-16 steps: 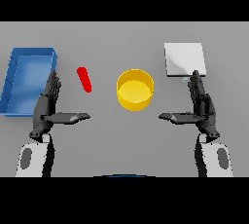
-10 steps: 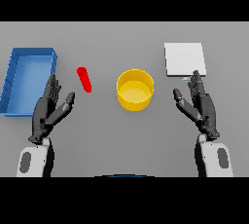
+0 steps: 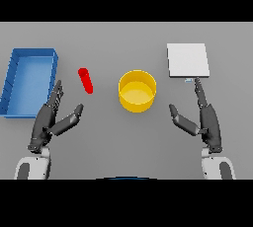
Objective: Pick up the red beaker and tilt it to pour out 1 green nut into yellow bowl. Pick up the yellow bowl and place it on the metallic measuring scale.
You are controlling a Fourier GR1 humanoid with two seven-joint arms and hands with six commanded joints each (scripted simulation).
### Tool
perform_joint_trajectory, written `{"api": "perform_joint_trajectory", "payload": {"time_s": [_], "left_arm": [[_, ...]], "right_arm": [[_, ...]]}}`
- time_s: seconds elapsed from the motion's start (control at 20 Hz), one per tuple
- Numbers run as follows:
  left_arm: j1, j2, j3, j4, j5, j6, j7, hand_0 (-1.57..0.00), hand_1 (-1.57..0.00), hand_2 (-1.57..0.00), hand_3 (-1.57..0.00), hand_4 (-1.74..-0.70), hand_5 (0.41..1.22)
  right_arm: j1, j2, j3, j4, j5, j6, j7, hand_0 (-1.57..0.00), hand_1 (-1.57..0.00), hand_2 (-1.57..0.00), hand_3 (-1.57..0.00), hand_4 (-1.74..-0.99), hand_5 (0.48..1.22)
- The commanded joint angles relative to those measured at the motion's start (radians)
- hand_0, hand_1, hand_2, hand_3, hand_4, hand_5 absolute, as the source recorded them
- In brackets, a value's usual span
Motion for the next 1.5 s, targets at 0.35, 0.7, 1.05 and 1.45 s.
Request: {"api": "perform_joint_trajectory", "payload": {"time_s": [0.35, 0.7, 1.05, 1.45], "left_arm": [[-0.183, -0.025, 0.015, 0.266, -0.059, 0.034, -0.052, 0.00, 0.00, 0.00, 0.00, -1.23, 0.636], [-0.353, -0.019, 0.072, 0.459, -0.046, 0.044, -0.103, 0.00, 0.00, 0.00, 0.00, -1.28, 0.680], [-0.466, -0.025, 0.092, 0.599, -0.058, 0.055, -0.114, 0.00, 0.00, 0.00, 0.00, -1.29, 0.686], [-0.558, -0.048, 0.119, 0.720, -0.042, 0.056, -0.156, 0.00, 0.00, 0.00, 0.00, -1.33, 0.695]], "right_arm": [[-0.008, -0.009, -0.011, -0.018, -0.047, 0.035, -0.006, 0.00, 0.00, 0.00, 0.00, -1.267, 0.632], [0.003, -0.015, -0.011, 0.001, -0.040, 0.038, -0.038, 0.00, 0.00, 0.00, 0.00, -1.267, 0.635], [0.004, -0.012, -0.010, -0.021, -0.040, 0.034, -0.020, 0.00, 0.00, 0.00, 0.00, -1.267, 0.644], [-0.001, -0.019, -0.023, -0.009, -0.046, 0.034, -0.008, 0.00, 0.00, 0.00, 0.00, -1.264, 0.640]]}}
